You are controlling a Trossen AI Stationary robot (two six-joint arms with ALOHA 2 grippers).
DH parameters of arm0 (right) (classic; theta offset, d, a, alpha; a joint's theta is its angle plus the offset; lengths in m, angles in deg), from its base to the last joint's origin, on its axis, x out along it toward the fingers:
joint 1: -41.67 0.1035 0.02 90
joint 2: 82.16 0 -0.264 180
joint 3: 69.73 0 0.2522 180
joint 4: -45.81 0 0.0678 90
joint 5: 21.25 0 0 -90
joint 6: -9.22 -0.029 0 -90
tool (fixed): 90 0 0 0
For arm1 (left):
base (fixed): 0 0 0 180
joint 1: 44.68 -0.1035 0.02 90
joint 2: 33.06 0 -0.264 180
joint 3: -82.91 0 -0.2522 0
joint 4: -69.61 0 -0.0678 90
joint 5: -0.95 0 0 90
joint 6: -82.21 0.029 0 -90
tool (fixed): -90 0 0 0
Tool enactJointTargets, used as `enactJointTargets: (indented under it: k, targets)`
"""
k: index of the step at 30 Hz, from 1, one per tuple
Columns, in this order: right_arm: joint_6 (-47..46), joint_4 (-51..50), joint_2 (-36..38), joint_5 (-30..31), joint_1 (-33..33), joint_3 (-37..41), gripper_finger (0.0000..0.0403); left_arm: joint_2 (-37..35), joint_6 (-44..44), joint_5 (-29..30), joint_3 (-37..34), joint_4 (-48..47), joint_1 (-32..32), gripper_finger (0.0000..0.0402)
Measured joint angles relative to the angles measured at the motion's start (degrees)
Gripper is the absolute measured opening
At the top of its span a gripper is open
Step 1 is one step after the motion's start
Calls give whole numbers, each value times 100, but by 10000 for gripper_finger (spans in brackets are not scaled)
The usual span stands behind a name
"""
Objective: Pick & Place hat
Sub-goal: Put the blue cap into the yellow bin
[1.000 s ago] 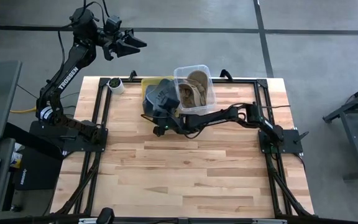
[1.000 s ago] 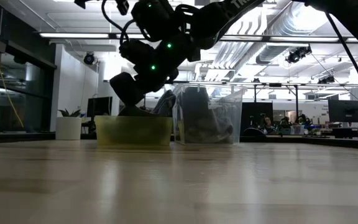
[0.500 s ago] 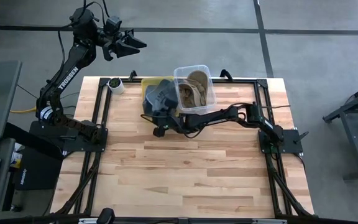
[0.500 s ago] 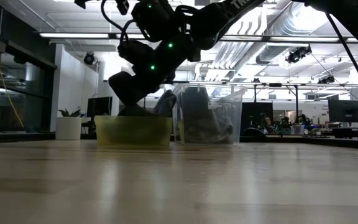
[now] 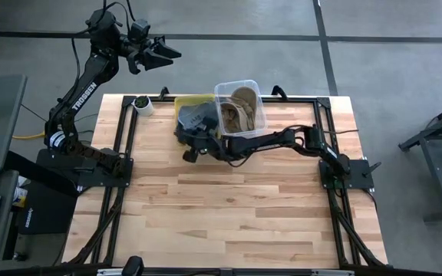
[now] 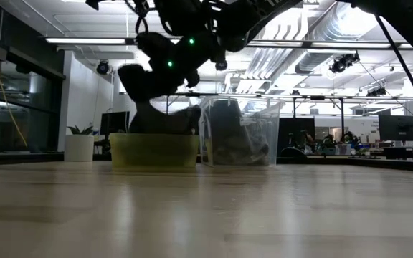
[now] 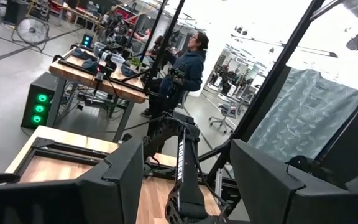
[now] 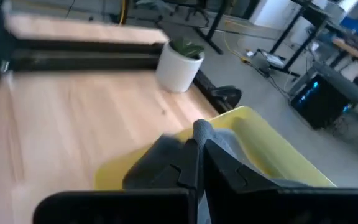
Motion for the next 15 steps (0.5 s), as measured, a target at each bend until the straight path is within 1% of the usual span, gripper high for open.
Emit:
enactJointTargets:
  k: [8, 12, 15]
  targets:
    - [-1075, -93, 22, 1, -468, -281, 2, 0, -86, 150, 0, 0, 0, 201]
    - [-1573, -128, 14, -350, -675, -281, 1, 0, -88, 165, 0, 0, 0, 201]
    - [-1687, -97, -18, -585, -750, -283, 1, 0, -130, 207, 0, 0, 0, 201]
